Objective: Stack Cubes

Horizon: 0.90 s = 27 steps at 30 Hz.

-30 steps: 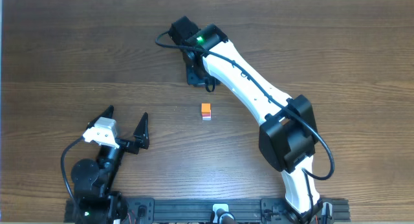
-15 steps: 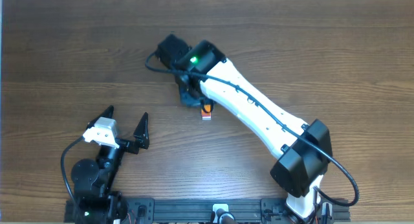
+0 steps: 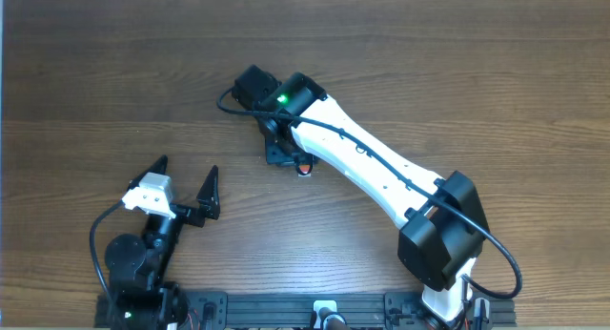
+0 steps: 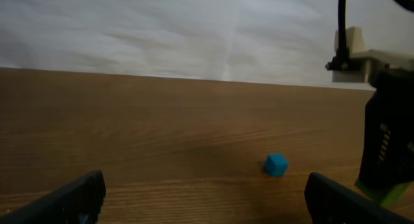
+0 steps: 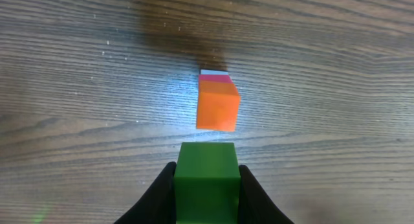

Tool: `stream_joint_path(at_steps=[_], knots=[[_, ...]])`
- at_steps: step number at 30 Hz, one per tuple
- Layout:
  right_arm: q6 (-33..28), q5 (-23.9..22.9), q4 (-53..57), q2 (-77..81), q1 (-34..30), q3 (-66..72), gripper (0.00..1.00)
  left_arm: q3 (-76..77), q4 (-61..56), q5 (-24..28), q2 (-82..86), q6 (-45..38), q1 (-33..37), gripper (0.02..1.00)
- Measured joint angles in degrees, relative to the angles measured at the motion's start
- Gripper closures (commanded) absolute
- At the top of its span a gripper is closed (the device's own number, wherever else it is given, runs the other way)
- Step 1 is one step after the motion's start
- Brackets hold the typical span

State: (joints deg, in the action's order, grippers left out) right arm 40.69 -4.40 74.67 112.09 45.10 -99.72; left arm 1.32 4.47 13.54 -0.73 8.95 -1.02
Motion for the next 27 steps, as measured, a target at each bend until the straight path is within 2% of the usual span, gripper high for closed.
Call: stream_joint_path(at_steps=[27], knots=[[1.1, 1.3, -6.4, 0.0, -2.5, 6.6, 0.989, 0.0, 0.0, 0.0, 0.0, 0.0, 0.0, 0.018]])
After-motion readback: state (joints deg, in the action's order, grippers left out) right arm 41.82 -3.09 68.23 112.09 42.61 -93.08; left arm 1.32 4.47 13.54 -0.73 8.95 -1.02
